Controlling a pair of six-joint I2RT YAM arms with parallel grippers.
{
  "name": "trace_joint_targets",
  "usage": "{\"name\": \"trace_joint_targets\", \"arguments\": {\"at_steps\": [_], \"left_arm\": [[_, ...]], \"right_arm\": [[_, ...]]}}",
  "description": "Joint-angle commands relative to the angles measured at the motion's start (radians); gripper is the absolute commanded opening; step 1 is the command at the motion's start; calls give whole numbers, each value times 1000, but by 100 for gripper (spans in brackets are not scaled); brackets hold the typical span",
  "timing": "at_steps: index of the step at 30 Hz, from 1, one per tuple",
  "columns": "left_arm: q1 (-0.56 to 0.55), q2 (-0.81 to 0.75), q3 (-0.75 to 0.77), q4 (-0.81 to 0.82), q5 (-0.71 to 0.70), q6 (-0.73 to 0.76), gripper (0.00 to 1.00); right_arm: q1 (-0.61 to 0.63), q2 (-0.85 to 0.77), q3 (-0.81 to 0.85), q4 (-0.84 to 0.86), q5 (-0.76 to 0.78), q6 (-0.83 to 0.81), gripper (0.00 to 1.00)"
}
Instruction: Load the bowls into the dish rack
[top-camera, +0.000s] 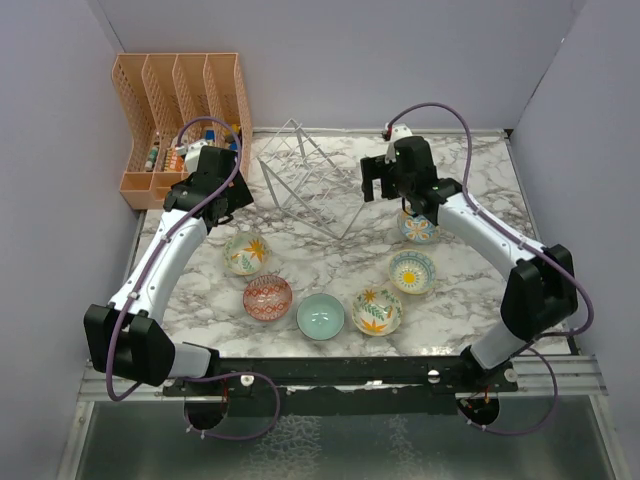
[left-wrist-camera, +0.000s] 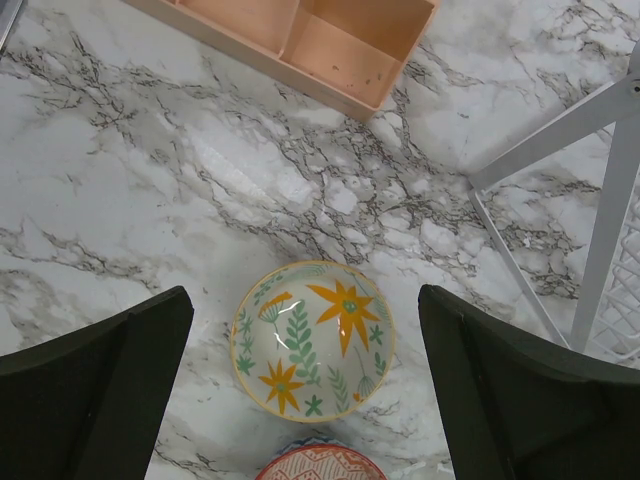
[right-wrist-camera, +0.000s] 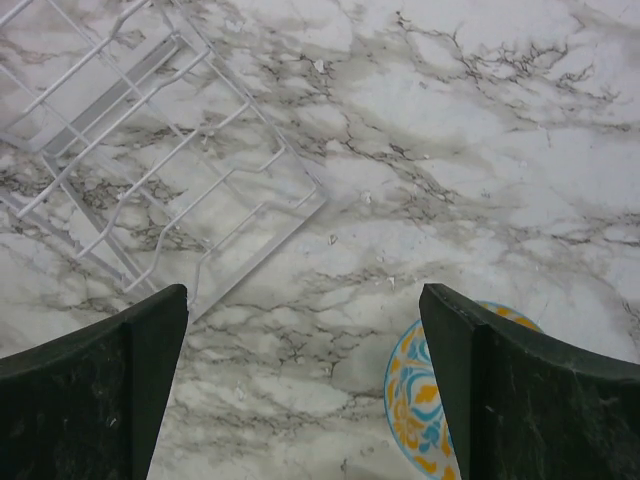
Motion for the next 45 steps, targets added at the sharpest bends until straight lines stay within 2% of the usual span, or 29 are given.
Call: {"name": "trace_joint_targets", "arguments": {"at_steps": [1,6,10,16,21,26,27,30,33,40,45], "left_arm": [[-2,-16,16,26,3,37,99],[-1,-32,7,70,60,120,99],[-1,-43,-11,106,210,247,99],[-1,-63,10,81,280,253,99],[-1,-142,-23,137,305,246,99],[-1,-182,-20,128,308,243,99],[-1,-186,-20,123,306,244,99],[-1,-201,-30,111,298,233,99],[-1,-214,-36,102,307,225,99],[-1,-243,-30,74,290,228,99],[-1,-260,-29,53,278,234,99]], "right_arm": [[2,-118,-17,-179,-17,38,100],[3,-172,-17,-310,30,85,100],[3,-169,27,-445,135,152,100],[3,-149,38,-541,151,205,100],[2,-86,23,-530,146,247,99],[3,6,25,-499,109,245,91],[3,24,19,-489,119,242,89],[3,81,22,-457,168,232,75],[3,141,46,-446,210,229,71],[2,229,64,-403,264,205,54],[1,273,89,-391,324,192,49]]}}
